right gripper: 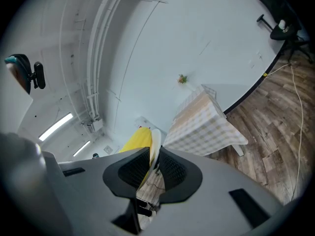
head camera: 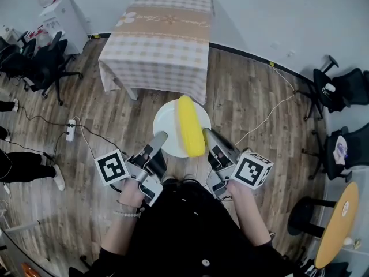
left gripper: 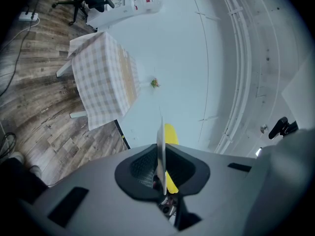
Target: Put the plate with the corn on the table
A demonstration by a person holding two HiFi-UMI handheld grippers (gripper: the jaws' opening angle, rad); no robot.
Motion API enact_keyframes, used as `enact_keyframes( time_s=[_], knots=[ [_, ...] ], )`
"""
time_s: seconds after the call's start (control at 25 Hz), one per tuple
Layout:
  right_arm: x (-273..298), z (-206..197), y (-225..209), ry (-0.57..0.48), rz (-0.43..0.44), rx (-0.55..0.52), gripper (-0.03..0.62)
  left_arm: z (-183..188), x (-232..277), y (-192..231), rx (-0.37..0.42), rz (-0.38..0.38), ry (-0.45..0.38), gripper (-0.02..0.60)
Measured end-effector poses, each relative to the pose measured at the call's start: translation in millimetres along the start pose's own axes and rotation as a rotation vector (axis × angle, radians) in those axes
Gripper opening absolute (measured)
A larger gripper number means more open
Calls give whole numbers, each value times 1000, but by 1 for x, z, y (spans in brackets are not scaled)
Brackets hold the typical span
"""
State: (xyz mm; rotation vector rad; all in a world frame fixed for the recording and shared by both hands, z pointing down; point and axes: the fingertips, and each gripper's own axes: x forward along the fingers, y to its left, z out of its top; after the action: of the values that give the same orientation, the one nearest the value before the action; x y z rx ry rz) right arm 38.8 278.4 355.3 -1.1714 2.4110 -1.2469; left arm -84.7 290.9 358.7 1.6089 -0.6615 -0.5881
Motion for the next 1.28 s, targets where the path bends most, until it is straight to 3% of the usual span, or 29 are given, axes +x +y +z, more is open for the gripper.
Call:
enact_keyframes(
  time_s=[0.52, 0.76, 1.28],
  knots=[
    [6, -18, 16, -66, -19, 12, 89, 10, -17, 3, 14, 5, 49, 38],
    [4, -25, 16, -43, -58, -17, 89, 10, -25, 4, 14, -5, 50, 38],
    [20, -8, 13, -53, -37, -17, 89, 25, -11, 3, 22, -16, 34, 38]
  ],
)
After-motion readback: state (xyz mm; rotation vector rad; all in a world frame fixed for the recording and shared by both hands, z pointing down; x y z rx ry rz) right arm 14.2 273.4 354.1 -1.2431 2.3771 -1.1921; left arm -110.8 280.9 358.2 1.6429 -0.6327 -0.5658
